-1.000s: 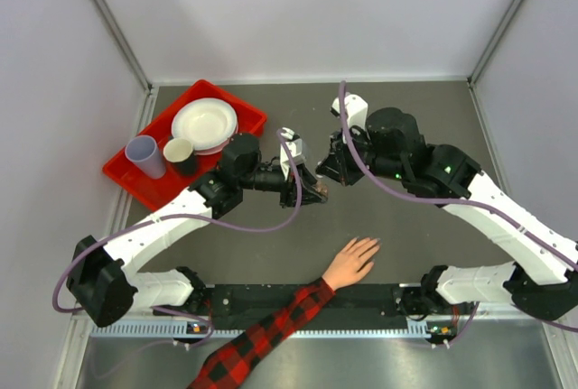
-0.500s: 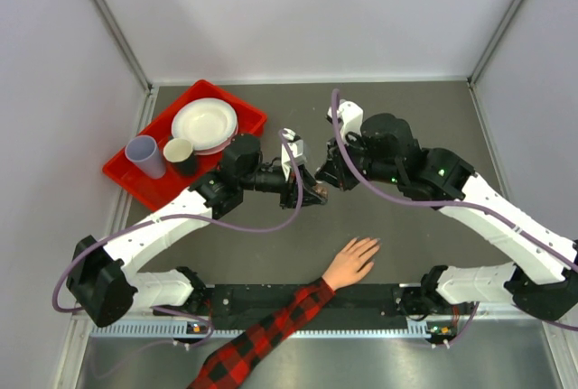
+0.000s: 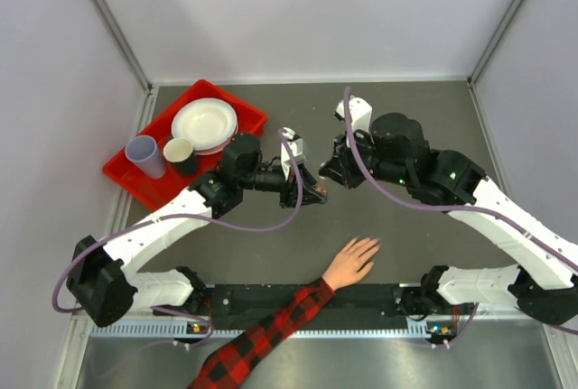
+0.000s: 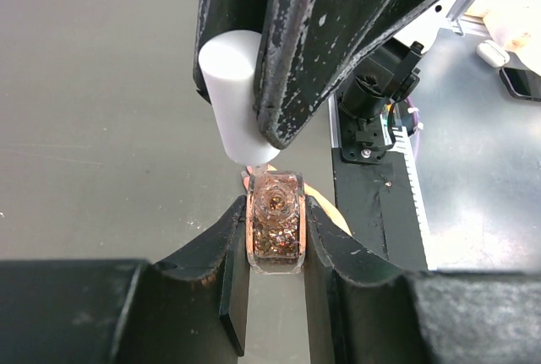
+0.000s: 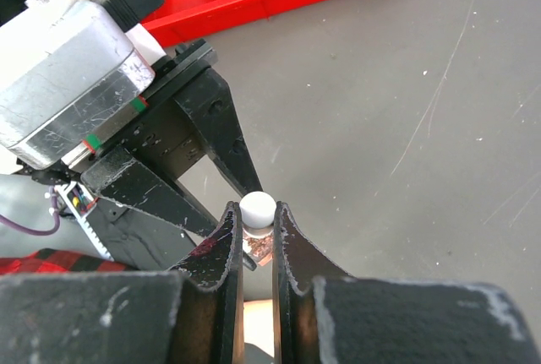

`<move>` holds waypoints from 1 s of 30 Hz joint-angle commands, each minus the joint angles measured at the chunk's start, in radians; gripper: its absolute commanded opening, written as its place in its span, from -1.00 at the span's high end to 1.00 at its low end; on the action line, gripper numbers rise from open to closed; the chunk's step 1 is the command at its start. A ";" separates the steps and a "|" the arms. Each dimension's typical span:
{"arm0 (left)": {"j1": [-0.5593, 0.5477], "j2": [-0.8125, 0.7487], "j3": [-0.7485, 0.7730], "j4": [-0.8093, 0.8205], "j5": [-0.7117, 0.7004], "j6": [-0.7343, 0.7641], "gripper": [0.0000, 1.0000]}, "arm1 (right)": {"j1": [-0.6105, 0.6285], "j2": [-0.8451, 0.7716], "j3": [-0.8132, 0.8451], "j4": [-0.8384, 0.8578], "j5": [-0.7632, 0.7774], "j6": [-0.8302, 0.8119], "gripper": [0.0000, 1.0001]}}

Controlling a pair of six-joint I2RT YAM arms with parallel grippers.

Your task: Paint the nails

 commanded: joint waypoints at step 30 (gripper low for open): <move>-0.003 -0.008 0.051 0.023 0.002 0.015 1.00 | 0.014 -0.001 0.044 0.050 -0.028 0.002 1.00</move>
